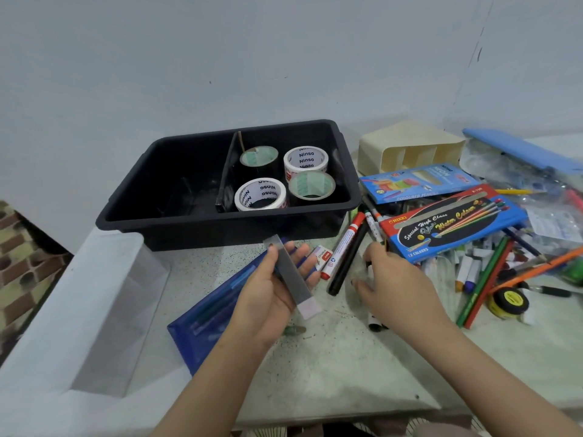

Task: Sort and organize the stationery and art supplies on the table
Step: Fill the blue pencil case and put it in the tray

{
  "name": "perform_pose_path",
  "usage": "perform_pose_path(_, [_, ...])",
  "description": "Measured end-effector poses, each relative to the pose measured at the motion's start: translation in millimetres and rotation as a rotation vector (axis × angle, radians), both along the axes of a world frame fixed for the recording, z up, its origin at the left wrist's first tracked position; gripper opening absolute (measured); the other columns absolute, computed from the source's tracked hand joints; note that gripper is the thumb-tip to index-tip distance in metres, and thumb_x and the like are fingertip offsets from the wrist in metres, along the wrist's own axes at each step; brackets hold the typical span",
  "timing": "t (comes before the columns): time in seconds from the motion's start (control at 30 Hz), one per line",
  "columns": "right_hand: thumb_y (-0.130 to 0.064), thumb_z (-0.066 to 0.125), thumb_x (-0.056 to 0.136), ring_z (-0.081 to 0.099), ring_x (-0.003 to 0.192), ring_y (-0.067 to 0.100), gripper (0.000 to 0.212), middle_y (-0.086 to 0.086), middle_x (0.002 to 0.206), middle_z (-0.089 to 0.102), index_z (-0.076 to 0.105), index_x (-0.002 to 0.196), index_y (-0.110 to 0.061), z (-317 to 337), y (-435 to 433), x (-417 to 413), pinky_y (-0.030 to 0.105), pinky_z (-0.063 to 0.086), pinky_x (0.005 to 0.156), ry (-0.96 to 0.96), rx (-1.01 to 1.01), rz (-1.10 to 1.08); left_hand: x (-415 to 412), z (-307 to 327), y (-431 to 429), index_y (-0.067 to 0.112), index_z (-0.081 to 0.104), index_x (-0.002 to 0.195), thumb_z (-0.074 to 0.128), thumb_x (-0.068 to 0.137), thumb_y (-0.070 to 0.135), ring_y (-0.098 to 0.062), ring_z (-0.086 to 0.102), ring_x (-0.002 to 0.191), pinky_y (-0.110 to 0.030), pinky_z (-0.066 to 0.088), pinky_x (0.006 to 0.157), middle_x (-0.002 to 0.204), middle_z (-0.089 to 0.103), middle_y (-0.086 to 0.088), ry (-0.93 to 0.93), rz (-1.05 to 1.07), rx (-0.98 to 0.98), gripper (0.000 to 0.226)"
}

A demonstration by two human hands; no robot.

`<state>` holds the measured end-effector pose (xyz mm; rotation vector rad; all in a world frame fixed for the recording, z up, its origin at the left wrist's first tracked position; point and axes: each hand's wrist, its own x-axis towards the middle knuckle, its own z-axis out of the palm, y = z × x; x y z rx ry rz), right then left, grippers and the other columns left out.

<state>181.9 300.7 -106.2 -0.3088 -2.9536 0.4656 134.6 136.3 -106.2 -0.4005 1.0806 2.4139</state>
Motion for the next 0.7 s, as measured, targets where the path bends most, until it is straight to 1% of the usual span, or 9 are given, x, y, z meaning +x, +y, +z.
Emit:
perform_pose_path(0.07, [-0.031, 0.054, 0.089, 0.060, 0.090, 0.027, 0.027, 0.003, 0.092, 0.058, 0.038, 0.106, -0.017, 0, -1, 2, 0.030, 0.032, 0.061, -0.035, 0.031, -0.011, 1, 1, 0, 0.006, 0.062, 0.101, 0.042, 0.099, 0.029, -0.019, 0.072, 0.076, -0.036, 0.059, 0.072, 0.088, 0.073, -0.010, -0.028, -0.002, 0.009, 0.031])
perform_pose_path(0.13, [-0.027, 0.054, 0.089, 0.060, 0.088, 0.028, 0.026, 0.002, 0.083, 0.053, 0.038, 0.106, -0.016, 1, -1, 3, 0.030, 0.031, 0.059, -0.038, 0.023, -0.024, 2, 0, 1, 0.004, 0.060, 0.102, 0.045, 0.098, 0.020, -0.021, 0.071, 0.075, -0.036, 0.059, 0.072, 0.088, 0.072, -0.013, -0.042, -0.010, 0.011, 0.023])
perform_pose_path(0.2, [-0.025, 0.053, 0.089, 0.059, 0.083, 0.027, 0.022, 0.000, 0.077, 0.048, 0.039, 0.105, -0.016, 0, -1, 3, 0.030, 0.032, 0.058, -0.036, -0.003, -0.018, 3, 0, 2, 0.003, 0.060, 0.102, 0.045, 0.096, 0.010, -0.022, 0.070, 0.078, -0.036, 0.058, 0.071, 0.090, 0.071, -0.014, -0.055, -0.022, 0.011, 0.018])
perform_pose_path(0.3, [-0.023, 0.047, 0.092, 0.057, 0.078, 0.027, 0.013, 0.000, 0.076, 0.051, 0.041, 0.101, -0.015, 0, 1, 4, 0.031, 0.034, 0.057, -0.008, -0.051, -0.040, 4, 0, 3, 0.003, 0.060, 0.101, 0.044, 0.095, 0.005, -0.023, 0.069, 0.080, -0.036, 0.058, 0.071, 0.092, 0.070, -0.015, -0.059, -0.033, 0.013, 0.017])
perform_pose_path(0.37, [-0.018, 0.045, 0.094, 0.052, 0.073, 0.025, 0.008, -0.002, 0.075, 0.044, 0.038, 0.092, -0.014, 2, 4, 4, 0.029, 0.029, 0.050, -0.013, 0.036, -0.102, 4, 0, 3, 0.002, 0.060, 0.101, 0.044, 0.094, 0.004, -0.023, 0.069, 0.079, -0.036, 0.058, 0.070, 0.092, 0.071, -0.016, -0.058, -0.036, 0.016, 0.018])
perform_pose_path(0.47, [-0.016, 0.046, 0.092, 0.040, 0.063, 0.019, 0.029, -0.005, 0.063, 0.031, 0.026, 0.071, -0.015, 3, 7, 4, 0.024, 0.018, 0.044, -0.105, 0.205, -0.168, 4, 2, 1, 0.002, 0.060, 0.102, 0.044, 0.094, 0.004, -0.023, 0.070, 0.077, -0.036, 0.058, 0.071, 0.091, 0.071, -0.016, -0.053, -0.039, 0.013, 0.018])
perform_pose_path(0.57, [-0.016, 0.048, 0.091, 0.038, 0.060, 0.017, 0.037, -0.005, 0.061, 0.031, 0.023, 0.064, -0.017, 3, 10, 0, 0.024, 0.018, 0.043, -0.168, 0.271, -0.172, 4, 1, 0, 0.002, 0.060, 0.102, 0.043, 0.094, 0.004, -0.023, 0.070, 0.076, -0.035, 0.059, 0.069, 0.090, 0.071, -0.016, -0.049, -0.043, 0.014, 0.018])
perform_pose_path(0.63, [-0.016, 0.049, 0.089, 0.040, 0.059, 0.017, 0.036, -0.004, 0.061, 0.034, 0.025, 0.062, -0.017, 4, 11, -2, 0.024, 0.020, 0.044, -0.186, 0.254, -0.163, 4, 1, 0, 0.002, 0.060, 0.102, 0.043, 0.094, 0.003, -0.023, 0.070, 0.076, -0.035, 0.060, 0.068, 0.091, 0.071, -0.016, -0.051, -0.045, 0.015, 0.018])
perform_pose_path(0.7, [-0.022, 0.053, 0.089, 0.040, 0.054, 0.016, 0.036, -0.002, 0.059, 0.037, 0.031, 0.061, -0.015, 9, 14, -4, 0.024, 0.024, 0.044, -0.186, 0.139, -0.166, 4, 2, 0, 0.001, 0.059, 0.103, 0.044, 0.094, 0.003, -0.024, 0.070, 0.080, -0.035, 0.060, 0.067, 0.092, 0.071, -0.017, -0.057, -0.051, 0.014, 0.018])
